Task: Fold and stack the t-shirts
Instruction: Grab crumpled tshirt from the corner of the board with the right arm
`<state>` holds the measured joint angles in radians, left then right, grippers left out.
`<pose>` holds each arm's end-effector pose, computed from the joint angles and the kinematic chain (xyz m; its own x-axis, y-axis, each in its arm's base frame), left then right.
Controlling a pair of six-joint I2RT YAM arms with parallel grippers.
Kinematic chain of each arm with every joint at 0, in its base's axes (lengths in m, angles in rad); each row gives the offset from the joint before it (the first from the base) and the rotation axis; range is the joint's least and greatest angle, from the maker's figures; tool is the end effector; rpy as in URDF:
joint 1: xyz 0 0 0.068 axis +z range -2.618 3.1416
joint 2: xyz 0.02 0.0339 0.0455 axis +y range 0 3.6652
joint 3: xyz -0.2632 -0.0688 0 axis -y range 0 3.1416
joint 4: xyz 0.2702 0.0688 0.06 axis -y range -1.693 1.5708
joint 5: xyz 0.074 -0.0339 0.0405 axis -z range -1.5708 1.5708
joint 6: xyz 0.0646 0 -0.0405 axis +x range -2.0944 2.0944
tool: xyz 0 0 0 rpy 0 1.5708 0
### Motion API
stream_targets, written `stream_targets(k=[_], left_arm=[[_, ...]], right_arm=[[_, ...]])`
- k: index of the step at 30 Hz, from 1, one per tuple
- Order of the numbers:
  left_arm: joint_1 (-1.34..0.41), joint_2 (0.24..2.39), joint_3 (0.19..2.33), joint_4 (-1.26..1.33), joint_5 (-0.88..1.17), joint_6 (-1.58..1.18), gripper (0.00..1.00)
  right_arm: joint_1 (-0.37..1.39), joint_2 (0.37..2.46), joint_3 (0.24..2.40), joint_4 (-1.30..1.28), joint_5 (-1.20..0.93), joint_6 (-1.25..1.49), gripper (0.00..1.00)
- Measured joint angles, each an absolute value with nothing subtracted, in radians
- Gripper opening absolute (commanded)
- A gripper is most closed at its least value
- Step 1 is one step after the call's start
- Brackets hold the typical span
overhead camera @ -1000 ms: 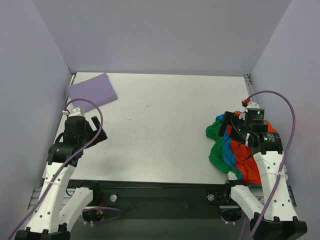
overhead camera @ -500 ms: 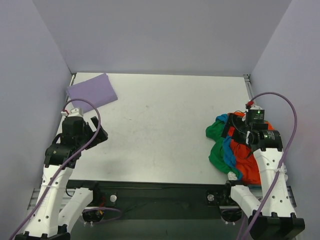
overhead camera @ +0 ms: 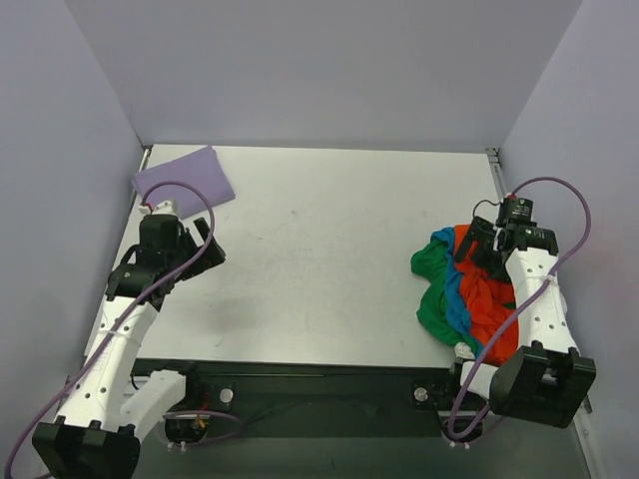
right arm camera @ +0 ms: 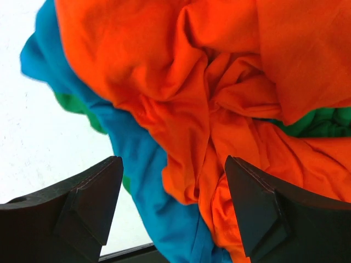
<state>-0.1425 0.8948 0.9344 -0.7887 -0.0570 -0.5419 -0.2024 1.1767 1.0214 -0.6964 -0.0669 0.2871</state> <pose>0.2226 -0.0282 0.2952 -0.6293 -0.4299 -0.6474 -0.2616 0.9016 -0.3445 0.2814 -0.0533 0.2698 -0.6623 0.4243 -0.6175 0.3597 0.9031 0.2348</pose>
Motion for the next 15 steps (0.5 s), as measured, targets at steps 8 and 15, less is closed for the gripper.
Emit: stream_targets(k=[8,15], left_arm=[[-0.143,0.956,0.92,-0.714,-0.046,-0.541,0.97],[-0.142,0.969,0.925,-0.712,-0.064,-0.551,0.97]], right_arm=[[-0.269,1.254,1.013,-0.599,-0.092,0.278,0.66],[-0.287,1.378,1.008,-0.523,-0.16,0.274,0.5]])
